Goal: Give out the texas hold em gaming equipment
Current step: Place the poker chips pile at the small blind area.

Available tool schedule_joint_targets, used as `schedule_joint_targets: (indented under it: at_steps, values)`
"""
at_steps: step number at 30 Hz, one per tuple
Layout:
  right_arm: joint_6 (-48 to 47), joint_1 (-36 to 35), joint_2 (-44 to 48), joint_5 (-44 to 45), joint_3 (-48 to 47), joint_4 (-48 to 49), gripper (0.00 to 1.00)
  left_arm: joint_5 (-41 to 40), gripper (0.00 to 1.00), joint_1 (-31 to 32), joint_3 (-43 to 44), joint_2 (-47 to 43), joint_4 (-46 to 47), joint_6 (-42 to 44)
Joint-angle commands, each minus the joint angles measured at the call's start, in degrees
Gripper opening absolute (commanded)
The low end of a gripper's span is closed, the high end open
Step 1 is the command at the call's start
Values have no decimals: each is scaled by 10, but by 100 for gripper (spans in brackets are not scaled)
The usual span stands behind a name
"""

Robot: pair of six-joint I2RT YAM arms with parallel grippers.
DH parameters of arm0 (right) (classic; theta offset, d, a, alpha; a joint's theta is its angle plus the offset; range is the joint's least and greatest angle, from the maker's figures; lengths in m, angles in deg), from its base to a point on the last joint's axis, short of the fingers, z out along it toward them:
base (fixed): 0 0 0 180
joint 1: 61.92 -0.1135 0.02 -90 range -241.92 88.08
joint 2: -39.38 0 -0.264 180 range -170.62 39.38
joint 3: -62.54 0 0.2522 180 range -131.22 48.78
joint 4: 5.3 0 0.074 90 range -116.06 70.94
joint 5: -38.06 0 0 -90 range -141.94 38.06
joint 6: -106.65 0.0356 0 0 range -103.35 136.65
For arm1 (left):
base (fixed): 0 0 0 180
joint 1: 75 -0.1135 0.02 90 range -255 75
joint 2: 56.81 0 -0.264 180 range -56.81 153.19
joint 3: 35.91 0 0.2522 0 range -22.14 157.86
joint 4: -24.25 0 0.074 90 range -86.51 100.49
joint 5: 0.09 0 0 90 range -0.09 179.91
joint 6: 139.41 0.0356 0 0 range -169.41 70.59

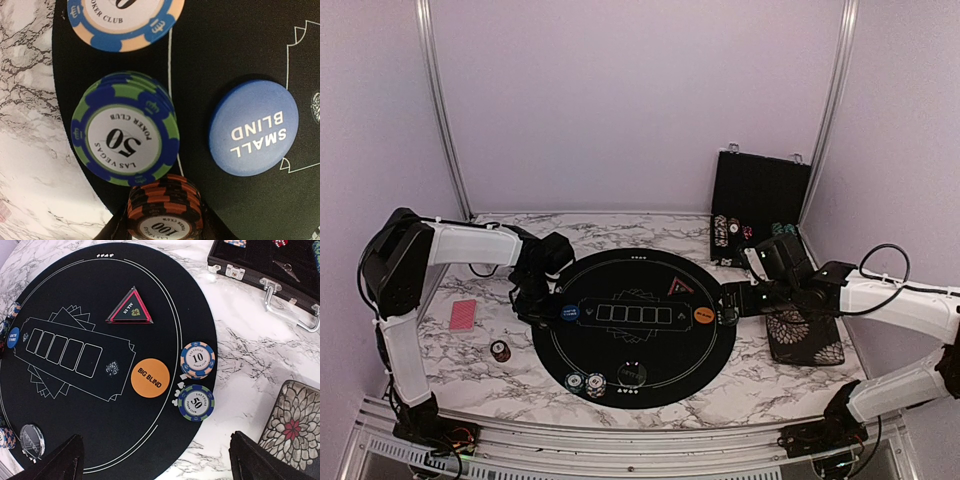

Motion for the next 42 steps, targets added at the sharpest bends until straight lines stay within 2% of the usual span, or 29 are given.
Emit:
schedule_joint_targets:
  at_steps: [1, 13, 25, 42]
  values:
    - [9, 5, 10, 1, -1, -1, 98, -24, 46, -2, 4, 23, 3, 7]
    - [9, 6, 11, 1, -3, -3, 98, -24, 50, -2, 9, 24, 3, 13]
    - [12, 6, 16, 2, -4, -7, 98, 6, 60, -2, -11, -1, -3, 38]
    - [19, 6, 20, 5, 0, -12, 98, 17, 59, 14, -65, -46, -3, 47]
